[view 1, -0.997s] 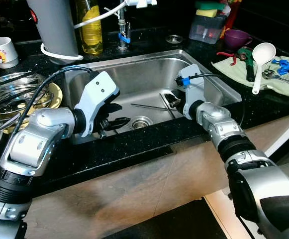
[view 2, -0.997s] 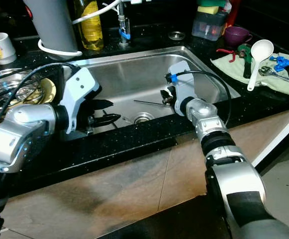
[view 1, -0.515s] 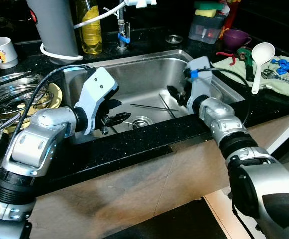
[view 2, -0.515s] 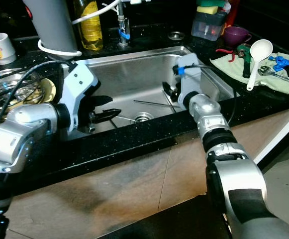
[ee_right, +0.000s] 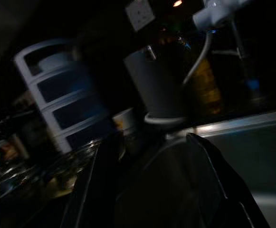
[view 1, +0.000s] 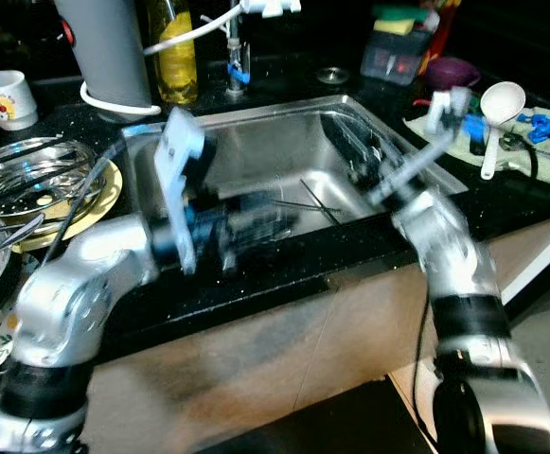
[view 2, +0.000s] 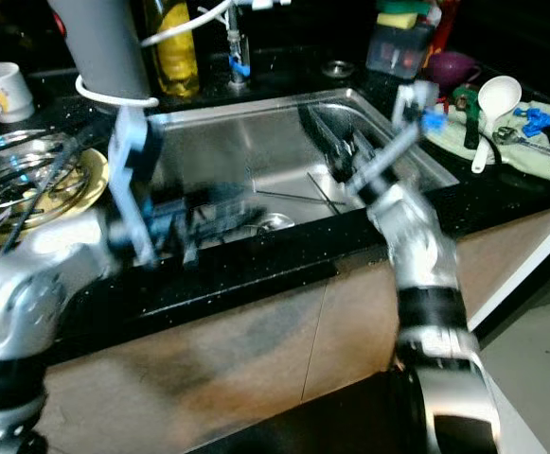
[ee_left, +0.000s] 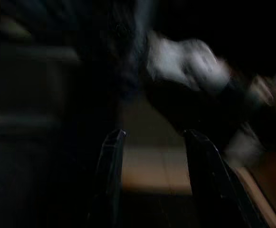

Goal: Kitchen organization

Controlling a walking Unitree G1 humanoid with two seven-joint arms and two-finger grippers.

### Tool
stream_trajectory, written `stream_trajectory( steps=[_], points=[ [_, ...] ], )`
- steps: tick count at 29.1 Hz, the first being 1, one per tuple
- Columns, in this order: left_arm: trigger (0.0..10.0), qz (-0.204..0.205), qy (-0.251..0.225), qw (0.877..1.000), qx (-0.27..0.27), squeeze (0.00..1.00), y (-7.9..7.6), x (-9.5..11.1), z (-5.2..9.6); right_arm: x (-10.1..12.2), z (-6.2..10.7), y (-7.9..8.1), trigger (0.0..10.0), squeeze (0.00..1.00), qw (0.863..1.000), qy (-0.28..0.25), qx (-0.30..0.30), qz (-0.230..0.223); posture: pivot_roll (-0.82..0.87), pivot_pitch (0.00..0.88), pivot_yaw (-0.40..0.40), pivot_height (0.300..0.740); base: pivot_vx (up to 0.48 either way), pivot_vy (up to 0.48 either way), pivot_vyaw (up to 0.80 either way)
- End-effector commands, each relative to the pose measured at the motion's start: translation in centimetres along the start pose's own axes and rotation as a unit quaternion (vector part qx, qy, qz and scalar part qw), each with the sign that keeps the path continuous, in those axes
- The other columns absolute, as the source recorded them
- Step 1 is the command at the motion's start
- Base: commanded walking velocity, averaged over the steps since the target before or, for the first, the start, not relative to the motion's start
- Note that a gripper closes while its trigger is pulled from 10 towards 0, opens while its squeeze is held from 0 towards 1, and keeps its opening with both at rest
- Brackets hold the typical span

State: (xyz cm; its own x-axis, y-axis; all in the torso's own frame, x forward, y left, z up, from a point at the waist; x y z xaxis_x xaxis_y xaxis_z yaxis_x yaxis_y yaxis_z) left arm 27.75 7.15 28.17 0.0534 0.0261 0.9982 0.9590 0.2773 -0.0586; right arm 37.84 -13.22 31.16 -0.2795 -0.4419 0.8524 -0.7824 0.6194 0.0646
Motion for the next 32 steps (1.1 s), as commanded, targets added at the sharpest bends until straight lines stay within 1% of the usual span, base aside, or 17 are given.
stream_trajectory(
  steps=[1, 2, 3, 5, 6, 8, 9, 11, 12, 16, 17, 18, 19, 21, 23, 29, 32],
  points=[
    [10.0, 0.006, 0.034, 0.999, -0.031, 0.00, -1.2, -1.2, -0.2, 0.0, 0.5, 1.3, 10.0, 0.00, 0.999, 0.007, 0.039, -0.011, -0.06, 0.177, -0.017, 0.740, 0.000, 0.000, 0.00],
    [10.0, 0.012, 0.045, 0.998, -0.035, 0.00, -1.5, -1.7, 0.0, -0.8, 1.3, 1.9, 10.0, 0.00, 0.998, 0.027, 0.053, -0.017, -0.06, 0.178, -0.015, 0.740, 0.000, 0.000, 0.00],
    [10.0, 0.012, 0.045, 0.998, -0.035, 0.00, -1.5, -1.7, 0.0, -0.8, 1.3, 1.9, 10.0, 0.00, 0.998, 0.027, 0.053, -0.017, -0.06, 0.178, -0.015, 0.740, 0.000, 0.000, 0.00],
    [10.0, 0.029, 0.067, 0.996, -0.043, 0.00, -2.0, -2.7, 0.4, -2.2, 3.0, 2.8, 10.0, 0.00, 0.995, 0.065, 0.072, -0.030, -0.06, 0.181, -0.013, 0.740, 0.000, 0.000, 0.00],
    [10.0, 0.035, 0.093, 0.994, -0.044, 0.00, -2.4, -3.7, 0.7, -3.1, 4.0, 3.1, 10.0, 0.00, 0.993, 0.088, 0.067, -0.041, -0.06, 0.182, -0.014, 0.740, 0.000, 0.000, 0.00],
    [10.0, 0.038, 0.108, 0.992, -0.042, 0.00, -2.5, -4.3, 0.9, -3.4, 4.5, 2.9, 10.0, 0.00, 0.992, 0.098, 0.058, -0.047, -0.06, 0.181, -0.013, 0.740, 0.000, 0.000, 0.00],
    [10.0, 0.047, 0.141, 0.988, -0.038, 0.00, -2.6, -5.8, 1.2, -4.5, 5.5, 2.3, 10.0, 0.00, 0.990, 0.121, 0.040, -0.052, -0.06, 0.183, -0.013, 0.740, 0.000, 0.000, 0.00],
    [10.0, 0.059, 0.173, 0.983, -0.033, 0.00, -2.7, -7.3, 1.5, -5.6, 6.4, 2.2, 10.0, 0.00, 0.987, 0.149, 0.031, -0.057, -0.06, 0.185, -0.014, 0.740, 0.000, 0.000, 0.00],
    [10.0, 0.062, 0.206, 0.976, -0.022, 0.00, -2.6, -8.8, 1.9, -6.7, 7.1, 2.0, 10.0, 0.00, 0.982, 0.181, 0.024, -0.054, -0.06, 0.185, -0.014, 0.740, 0.000, 0.000, 0.00],
    [10.0, 0.062, 0.232, 0.971, -0.014, 0.00, -2.5, -10.0, 2.2, -7.6, 7.7, 1.9, 10.0, 0.00, 0.977, 0.205, 0.020, -0.048, -0.06, 0.187, -0.015, 0.740, 0.000, 0.000, 0.00],
    [10.0, 0.058, 0.290, 0.955, 0.005, 0.00, -2.3, -12.5, 3.0, -9.6, 9.1, 1.8, 10.0, 0.00, 0.963, 0.265, 0.014, -0.038, -0.06, 0.187, -0.016, 0.740, 0.000, 0.000, 0.00],
    [10.0, 0.058, 0.290, 0.955, 0.005, 0.00, -2.3, -12.5, 3.0, -9.6, 9.1, 1.8, 10.0, 0.00, 0.963, 0.265, 0.014, -0.038, -0.06, 0.187, -0.016, 0.740, 0.000, 0.000, 0.00],
    [10.0, 0.053, 0.316, 0.947, 0.012, 0.00, -2.4, -13.6, 3.4, -10.5, 9.9, 1.7, 10.0, 0.00, 0.955, 0.295, 0.010, -0.030, -0.06, 0.188, -0.016, 0.740, 0.000, 0.000, 0.00],
    [10.0, 0.057, 0.347, 0.936, 0.024, 0.00, -2.6, -15.0, 3.9, -12.4, 11.6, 1.5, 10.0, 0.00, 0.935, 0.353, -0.002, -0.019, -0.06, 0.190, -0.016, 0.740, 0.000, 0.000, 0.00],
    [10.0, 0.081, 0.355, 0.931, 0.033, 0.00, -3.3, -16.1, 3.7, -14.9, 14.1, 1.3, 10.0, 0.00, 0.907, 0.420, -0.015, -0.009, -0.06, 0.190, -0.017, 0.740, 0.000, 0.000, 0.00],
    [10.0, 0.084, 0.373, 0.923, 0.041, 0.00, -3.6, -17.2, 4.0, -16.0, 15.3, 1.5, 10.0, 0.00, 0.893, 0.449, -0.016, -0.005, -0.06, 0.191, -0.017, 0.740, 0.000, 0.000, 0.00],
    [10.0, 0.077, 0.431, 0.897, 0.060, 0.00, -3.8, -20.1, 5.5, -18.2, 17.8, 1.6, 10.0, 0.00, 0.866, 0.500, -0.025, 0.003, -0.06, 0.192, -0.014, 0.740, 0.000, 0.000, 0.00]
  ],
)
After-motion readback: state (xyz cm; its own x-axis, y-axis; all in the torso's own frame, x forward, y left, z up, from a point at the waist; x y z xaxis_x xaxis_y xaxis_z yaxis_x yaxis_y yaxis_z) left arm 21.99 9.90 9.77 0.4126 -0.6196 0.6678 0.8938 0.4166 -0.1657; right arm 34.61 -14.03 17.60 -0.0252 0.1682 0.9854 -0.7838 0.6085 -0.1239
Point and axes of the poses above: a point about 5 cm out from each wrist's last joint towards the gripper, its own z axis pointing back from the gripper into the wrist, its own x axis along the axis of the wrist's last joint, y = z × x, the point moved 5 cm from there along -z, pointing out of the wrist towards the gripper, and after that the axes turned 11 degrees about z, right-handed, at the moved point
